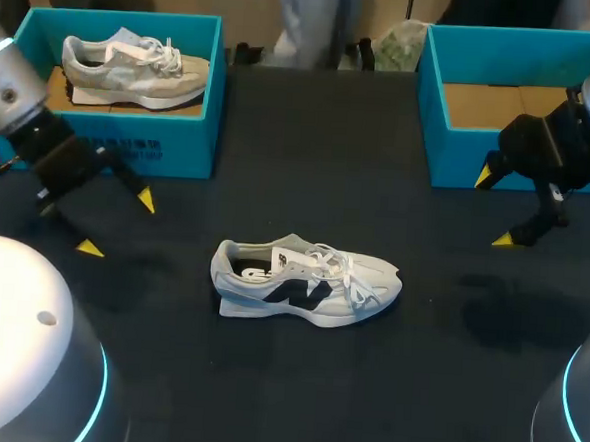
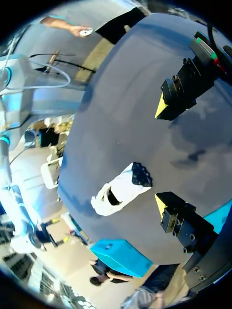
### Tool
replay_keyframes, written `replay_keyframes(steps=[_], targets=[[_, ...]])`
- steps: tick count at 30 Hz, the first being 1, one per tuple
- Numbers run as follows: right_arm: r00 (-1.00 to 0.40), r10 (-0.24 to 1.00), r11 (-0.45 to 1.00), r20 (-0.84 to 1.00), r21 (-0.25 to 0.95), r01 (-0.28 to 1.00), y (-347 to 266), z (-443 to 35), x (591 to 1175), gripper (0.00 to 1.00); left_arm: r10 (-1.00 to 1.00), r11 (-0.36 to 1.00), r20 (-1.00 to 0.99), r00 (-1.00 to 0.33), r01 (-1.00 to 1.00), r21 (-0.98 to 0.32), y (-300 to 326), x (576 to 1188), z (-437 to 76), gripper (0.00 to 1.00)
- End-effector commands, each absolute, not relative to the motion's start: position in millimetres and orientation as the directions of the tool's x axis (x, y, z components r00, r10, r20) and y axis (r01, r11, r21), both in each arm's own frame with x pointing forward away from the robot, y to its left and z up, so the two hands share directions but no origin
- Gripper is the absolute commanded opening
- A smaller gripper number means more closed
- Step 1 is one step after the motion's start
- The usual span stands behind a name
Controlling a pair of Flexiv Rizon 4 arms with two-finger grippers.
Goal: Take the shoe out of the shoebox, open the shoe tongue, remove and reinsert the insole, then place the shoe into the shoebox
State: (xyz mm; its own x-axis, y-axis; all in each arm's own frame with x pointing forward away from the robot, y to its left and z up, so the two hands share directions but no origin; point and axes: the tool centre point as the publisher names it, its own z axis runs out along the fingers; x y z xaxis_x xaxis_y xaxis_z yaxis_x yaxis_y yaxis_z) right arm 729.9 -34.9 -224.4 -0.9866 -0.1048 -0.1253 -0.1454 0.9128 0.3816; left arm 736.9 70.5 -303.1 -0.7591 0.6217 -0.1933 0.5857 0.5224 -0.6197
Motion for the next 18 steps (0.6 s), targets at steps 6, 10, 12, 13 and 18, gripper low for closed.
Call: replay_keyframes(steps=[6, 10, 12, 13, 18], targets=[[-0.987, -0.105, 0.914, -0.126, 0.379, -0.145, -34.4, -225.5, 729.9, 1.0, 0.454, 0.38, -0.231, -0.861, 0.421, -0.823, 90.4, 737.0, -332.8, 1.0], [-0.987, -0.105, 0.914, -0.126, 0.379, -0.145, -34.4, -225.5, 729.9, 1.0, 0.377, 0.308, -0.215, -0.901, 0.341, -0.888, 96.4, 736.0, -346.3, 1.0], [-0.987, -0.105, 0.914, -0.126, 0.379, -0.145, -34.4, -225.5, 729.9, 1.0, 0.345, 0.27, -0.209, -0.915, 0.31, -0.911, 98.9, 735.6, -351.2, 1.0], [-0.987, -0.105, 0.914, -0.126, 0.379, -0.145, -34.4, -225.5, 729.9, 1.0, 0.332, 0.258, -0.211, -0.919, 0.304, -0.917, 99.5, 735.3, -353.0, 1.0], [-0.987, -0.105, 0.914, -0.126, 0.379, -0.145, -34.4, -225.5, 729.9, 1.0, 0.262, 0.174, -0.217, -0.94, 0.267, -0.948, 99.9, 733.5, -356.3, 1.0]])
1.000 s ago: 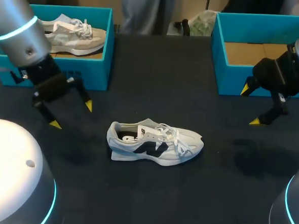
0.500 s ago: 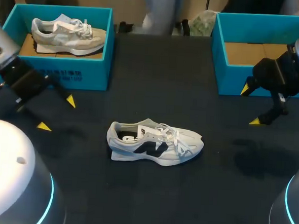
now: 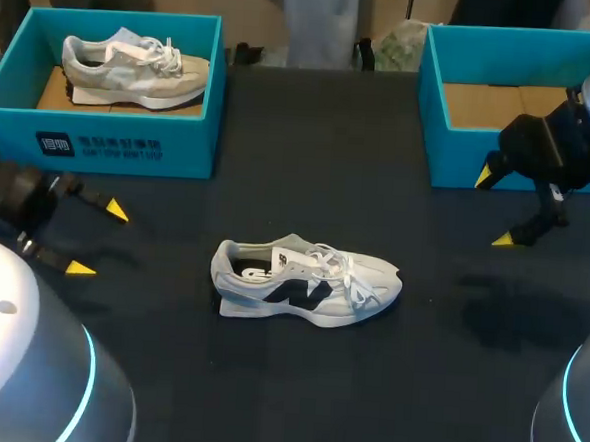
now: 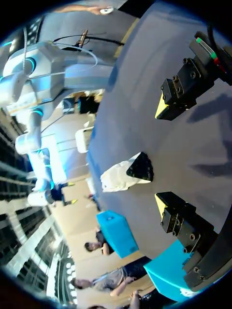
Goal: Take the shoe out of the shoebox, open the shoe tongue, remove and reinsert the insole, then place the shoe into the shoebox
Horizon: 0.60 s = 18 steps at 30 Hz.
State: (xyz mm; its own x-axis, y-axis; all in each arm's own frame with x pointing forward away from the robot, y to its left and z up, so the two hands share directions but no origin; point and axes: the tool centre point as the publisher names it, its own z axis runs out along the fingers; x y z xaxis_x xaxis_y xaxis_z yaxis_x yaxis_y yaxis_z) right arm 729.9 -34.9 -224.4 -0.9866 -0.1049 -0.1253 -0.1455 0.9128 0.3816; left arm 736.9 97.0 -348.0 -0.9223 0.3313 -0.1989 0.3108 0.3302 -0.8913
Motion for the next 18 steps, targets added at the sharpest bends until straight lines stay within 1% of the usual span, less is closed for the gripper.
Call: replay_keyframes(steps=[1, 8, 18], targets=[[-0.987, -0.105, 0.914, -0.126, 0.379, -0.145, -34.4, -225.5, 729.9, 1.0, 0.239, 0.151, -0.214, -0.947, 0.254, -0.955, 100.0, 732.8, -356.2, 1.0], [-0.987, -0.105, 0.914, -0.126, 0.379, -0.145, -34.4, -225.5, 729.9, 1.0, 0.187, 0.068, -0.146, -0.972, 0.161, -0.985, 97.9, 725.5, -350.9, 1.0], [-0.987, -0.105, 0.914, -0.126, 0.379, -0.145, -34.4, -225.5, 729.9, 1.0, 0.215, 0.074, -0.152, -0.965, 0.172, -0.982, 96.2, 721.2, -345.8, 1.0]])
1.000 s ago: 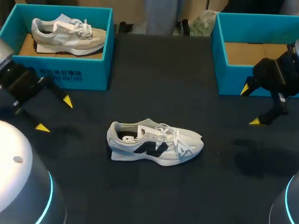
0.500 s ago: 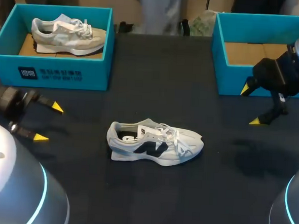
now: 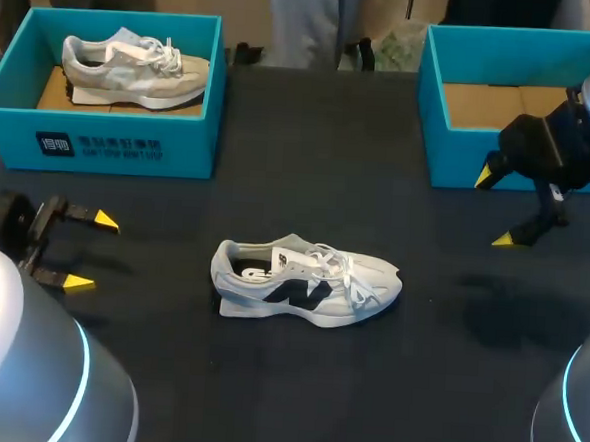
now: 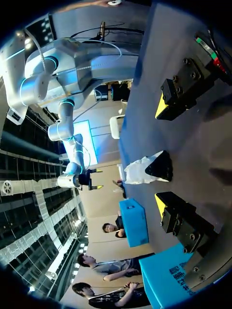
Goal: Take the shoe out of the shoebox, open the shoe tongue, remove and reinsert the insole, then place the shoe into the shoebox
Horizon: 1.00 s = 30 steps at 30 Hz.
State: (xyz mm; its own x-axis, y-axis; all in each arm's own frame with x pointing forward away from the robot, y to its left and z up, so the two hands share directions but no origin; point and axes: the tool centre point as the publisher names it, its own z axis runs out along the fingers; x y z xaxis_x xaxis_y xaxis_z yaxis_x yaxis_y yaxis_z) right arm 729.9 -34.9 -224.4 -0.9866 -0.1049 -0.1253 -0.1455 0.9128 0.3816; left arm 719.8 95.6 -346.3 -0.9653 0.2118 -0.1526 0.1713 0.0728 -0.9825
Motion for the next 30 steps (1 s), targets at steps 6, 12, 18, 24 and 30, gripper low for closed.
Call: replay_keyframes(steps=[6, 12, 18, 24, 30], targets=[[-0.987, -0.105, 0.914, -0.126, 0.379, -0.145, -34.4, -225.5, 729.9, 1.0, 0.215, 0.074, -0.152, -0.965, 0.172, -0.982, 96.2, 721.2, -345.8, 1.0], [-0.987, -0.105, 0.914, -0.126, 0.379, -0.145, -34.4, -225.5, 729.9, 1.0, 0.131, 0.083, -0.07, -0.989, 0.081, -0.993, 96.9, 721.7, -341.3, 1.0], [-0.987, -0.105, 0.914, -0.126, 0.379, -0.145, -34.4, -225.5, 729.9, 1.0, 0.084, 0.15, 0.017, -0.996, -0.004, -0.989, 93.2, 718.7, -331.9, 1.0], [-0.987, -0.105, 0.914, -0.126, 0.379, -0.145, -34.4, -225.5, 729.9, 1.0, 0.086, 0.253, 0.061, -0.994, -0.037, -0.967, 88.9, 718.8, -335.7, 1.0], [-0.987, -0.105, 0.914, -0.126, 0.379, -0.145, -34.4, -225.5, 729.9, 1.0, 0.094, 0.289, 0.058, -0.994, -0.029, -0.957, 70.9, 717.5, -339.7, 1.0]])
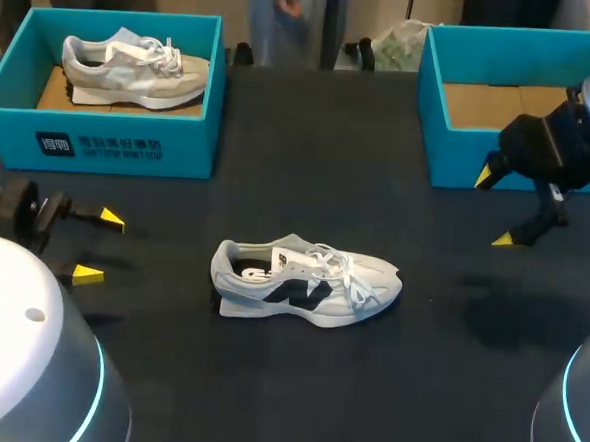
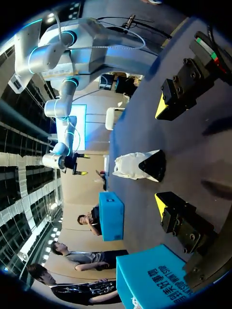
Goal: Take the shoe out of the shoebox, open the shoe tongue, remove and reinsert the insole, then place the shoe into the shoebox
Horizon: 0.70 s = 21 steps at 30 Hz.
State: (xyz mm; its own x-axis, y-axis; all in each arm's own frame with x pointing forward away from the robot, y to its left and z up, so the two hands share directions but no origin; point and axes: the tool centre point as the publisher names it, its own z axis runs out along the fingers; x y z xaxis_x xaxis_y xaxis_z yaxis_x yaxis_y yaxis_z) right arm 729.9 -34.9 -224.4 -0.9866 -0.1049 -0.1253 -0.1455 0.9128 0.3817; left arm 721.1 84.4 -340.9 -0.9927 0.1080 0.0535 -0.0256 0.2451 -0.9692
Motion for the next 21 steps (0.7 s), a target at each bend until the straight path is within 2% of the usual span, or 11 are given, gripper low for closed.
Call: replay_keyframes(steps=[1, 21], targets=[[-0.987, -0.105, 0.914, -0.126, 0.379, -0.145, -34.4, -225.5, 729.9, 1.0, 0.093, 0.29, 0.056, -0.994, -0.027, -0.957, 67.9, 718.1, -341.3, 1.0], [-0.987, -0.105, 0.914, -0.126, 0.379, -0.145, -34.4, -225.5, 729.9, 1.0, 0.076, 0.25, 0.04, -0.996, -0.019, -0.968, 6.8, 729.2, -373.2, 1.0]])
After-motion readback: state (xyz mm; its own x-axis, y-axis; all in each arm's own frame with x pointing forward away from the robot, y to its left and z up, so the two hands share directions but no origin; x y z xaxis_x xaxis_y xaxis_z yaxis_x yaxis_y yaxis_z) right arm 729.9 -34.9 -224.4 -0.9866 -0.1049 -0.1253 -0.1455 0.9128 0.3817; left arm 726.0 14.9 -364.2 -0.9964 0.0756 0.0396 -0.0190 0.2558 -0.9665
